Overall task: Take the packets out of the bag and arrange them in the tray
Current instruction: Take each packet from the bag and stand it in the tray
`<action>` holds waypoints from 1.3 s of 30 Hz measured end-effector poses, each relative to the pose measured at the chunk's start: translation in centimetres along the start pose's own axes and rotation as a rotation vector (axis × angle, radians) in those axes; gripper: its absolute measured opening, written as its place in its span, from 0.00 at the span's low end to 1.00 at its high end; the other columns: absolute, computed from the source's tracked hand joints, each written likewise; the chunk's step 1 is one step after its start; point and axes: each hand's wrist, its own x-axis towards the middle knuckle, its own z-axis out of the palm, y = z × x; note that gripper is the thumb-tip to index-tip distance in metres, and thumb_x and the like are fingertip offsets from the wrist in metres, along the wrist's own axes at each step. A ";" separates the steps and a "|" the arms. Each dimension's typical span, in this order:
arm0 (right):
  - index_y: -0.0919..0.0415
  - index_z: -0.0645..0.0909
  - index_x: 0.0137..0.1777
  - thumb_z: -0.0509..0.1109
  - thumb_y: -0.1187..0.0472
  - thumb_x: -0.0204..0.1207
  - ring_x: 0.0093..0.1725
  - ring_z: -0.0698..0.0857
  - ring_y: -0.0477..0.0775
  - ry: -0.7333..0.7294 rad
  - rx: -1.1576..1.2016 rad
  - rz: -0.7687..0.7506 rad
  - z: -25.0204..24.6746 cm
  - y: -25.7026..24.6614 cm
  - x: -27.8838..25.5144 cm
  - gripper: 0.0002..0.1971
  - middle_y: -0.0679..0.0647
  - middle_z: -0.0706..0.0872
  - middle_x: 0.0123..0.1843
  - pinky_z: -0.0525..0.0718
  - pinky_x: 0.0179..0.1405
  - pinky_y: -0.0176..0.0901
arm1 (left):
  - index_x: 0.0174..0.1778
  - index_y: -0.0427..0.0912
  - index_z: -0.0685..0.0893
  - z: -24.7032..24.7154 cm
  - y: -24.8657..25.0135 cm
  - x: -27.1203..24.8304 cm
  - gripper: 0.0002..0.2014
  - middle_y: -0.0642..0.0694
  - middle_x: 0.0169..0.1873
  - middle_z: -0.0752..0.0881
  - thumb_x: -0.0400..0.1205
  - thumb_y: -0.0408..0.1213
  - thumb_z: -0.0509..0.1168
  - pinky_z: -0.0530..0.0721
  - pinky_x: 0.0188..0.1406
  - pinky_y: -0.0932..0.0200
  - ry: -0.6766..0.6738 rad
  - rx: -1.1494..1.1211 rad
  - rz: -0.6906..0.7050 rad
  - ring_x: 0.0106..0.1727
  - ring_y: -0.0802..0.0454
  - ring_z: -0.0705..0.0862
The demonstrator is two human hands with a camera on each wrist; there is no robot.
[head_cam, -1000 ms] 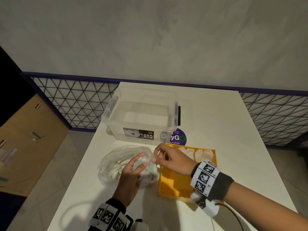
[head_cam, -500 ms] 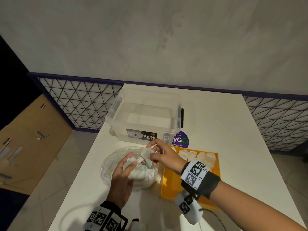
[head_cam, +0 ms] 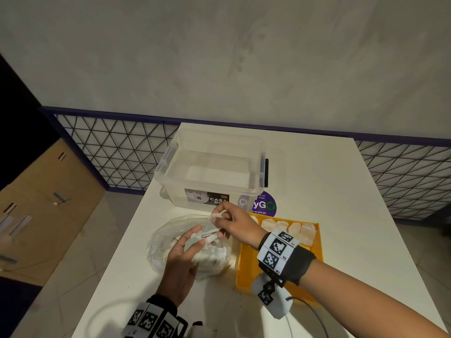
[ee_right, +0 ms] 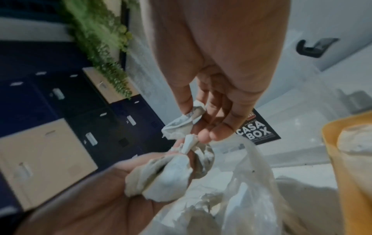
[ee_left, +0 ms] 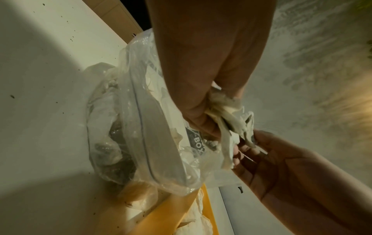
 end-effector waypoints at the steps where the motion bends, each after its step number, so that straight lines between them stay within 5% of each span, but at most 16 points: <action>1: 0.57 0.72 0.49 0.66 0.63 0.78 0.28 0.80 0.49 -0.008 -0.070 -0.021 0.1 0.0 0.0 0.05 0.50 0.77 0.29 0.79 0.30 0.38 | 0.64 0.49 0.82 -0.1 -0.1 0.0 0.19 0.44 0.53 0.91 0.79 0.28 0.67 0.87 0.42 0.63 -0.006 0.014 -0.007 0.51 0.50 0.89; 7: 0.55 0.70 0.55 0.71 0.59 0.75 0.29 0.72 0.43 -0.016 -0.223 -0.065 0.5 -0.3 0.5 0.14 0.47 0.71 0.31 0.70 0.32 0.36 | 0.71 0.45 0.77 0.1 -0.1 -0.1 0.31 0.38 0.57 0.88 0.69 0.34 0.71 0.85 0.58 0.43 -0.067 0.029 -0.079 0.58 0.39 0.87; 10: 0.59 0.73 0.53 0.72 0.60 0.75 0.22 0.73 0.38 -0.149 -0.188 -0.033 -0.2 -1.0 0.6 0.12 0.48 0.72 0.28 0.68 0.24 0.26 | 0.69 0.47 0.79 0.0 0.1 -0.3 0.25 0.39 0.55 0.89 0.76 0.26 0.69 0.88 0.38 0.55 -0.104 0.042 -0.059 0.50 0.44 0.90; 12: 0.60 0.74 0.53 0.73 0.59 0.74 0.22 0.73 0.39 -0.219 -0.241 -0.022 -0.5 -1.2 0.6 0.13 0.48 0.72 0.28 0.68 0.24 0.28 | 0.68 0.53 0.80 0.0 0.3 -0.5 0.25 0.42 0.42 0.87 0.79 0.25 0.64 0.80 0.25 0.64 -0.137 0.068 -0.035 0.29 0.55 0.82; 14: 0.57 0.73 0.52 0.74 0.56 0.72 0.28 0.72 0.42 -0.210 -0.295 -0.017 -0.3 -1.0 0.6 0.15 0.48 0.72 0.31 0.68 0.27 0.33 | 0.67 0.56 0.81 0.1 0.2 -0.5 0.25 0.43 0.37 0.84 0.75 0.29 0.66 0.76 0.24 0.66 -0.153 0.100 -0.016 0.25 0.56 0.76; 19: 0.54 0.69 0.56 0.78 0.57 0.68 0.37 0.75 0.45 -0.241 -0.166 0.043 0.1 -0.3 0.1 0.23 0.49 0.76 0.39 0.74 0.38 0.36 | 0.49 0.46 0.85 0.5 -0.1 -0.4 0.09 0.40 0.45 0.90 0.76 0.31 0.67 0.82 0.28 0.64 -0.082 0.083 0.030 0.32 0.55 0.87; 21: 0.53 0.69 0.58 0.78 0.63 0.68 0.39 0.74 0.45 -0.295 -0.141 0.054 -0.2 -0.1 -0.2 0.24 0.49 0.76 0.42 0.74 0.42 0.37 | 0.46 0.46 0.83 0.2 -0.3 -0.3 0.07 0.39 0.39 0.90 0.75 0.30 0.67 0.81 0.33 0.61 -0.080 0.077 0.032 0.34 0.52 0.87; 25: 0.55 0.70 0.59 0.76 0.72 0.68 0.38 0.74 0.43 -0.312 -0.143 0.044 -0.6 -0.2 -0.5 0.25 0.49 0.77 0.42 0.76 0.44 0.35 | 0.49 0.42 0.81 -0.2 -0.6 -0.1 0.12 0.44 0.28 0.85 0.82 0.22 0.57 0.77 0.23 0.67 -0.072 0.101 0.011 0.24 0.57 0.81; 28: 0.56 0.69 0.61 0.76 0.69 0.68 0.37 0.72 0.41 -0.225 -0.326 -0.031 -0.5 -0.6 -0.6 0.25 0.50 0.77 0.46 0.73 0.37 0.30 | 0.55 0.43 0.84 -0.1 -0.8 0.1 0.14 0.41 0.38 0.89 0.83 0.24 0.57 0.83 0.30 0.67 -0.046 0.096 -0.006 0.31 0.58 0.86; 31: 0.60 0.68 0.64 0.76 0.69 0.68 0.36 0.72 0.41 -0.207 -0.386 -0.080 -0.2 -0.9 -0.4 0.26 0.52 0.77 0.49 0.72 0.34 0.30 | 0.57 0.38 0.84 0.2 -0.5 0.1 0.10 0.25 0.54 0.83 0.83 0.32 0.60 0.83 0.59 0.55 -0.057 -0.010 -0.005 0.41 0.53 0.85; 32: 0.60 0.68 0.64 0.76 0.68 0.68 0.36 0.72 0.41 -0.199 -0.385 -0.085 -0.1 -0.9 -0.3 0.27 0.52 0.76 0.49 0.72 0.34 0.30 | 0.58 0.38 0.84 0.3 -0.4 0.1 0.11 0.28 0.56 0.84 0.83 0.34 0.62 0.80 0.62 0.51 -0.051 -0.033 -0.010 0.45 0.51 0.85; 36: 0.60 0.69 0.59 0.77 0.65 0.68 0.34 0.73 0.42 -0.133 -0.319 -0.088 0.4 -0.5 -0.3 0.23 0.53 0.77 0.47 0.73 0.35 0.31 | 0.60 0.44 0.86 0.2 -0.4 0.1 0.14 0.44 0.59 0.88 0.80 0.33 0.64 0.83 0.52 0.63 -0.002 -0.050 0.008 0.59 0.54 0.86; 39: 0.58 0.70 0.52 0.76 0.57 0.71 0.35 0.75 0.43 -0.072 -0.206 0.004 0.4 0.2 -0.6 0.17 0.52 0.79 0.42 0.74 0.36 0.32 | 0.54 0.49 0.88 -0.4 -0.4 0.5 0.12 0.43 0.59 0.88 0.80 0.30 0.65 0.81 0.59 0.57 0.083 -0.069 0.044 0.63 0.51 0.84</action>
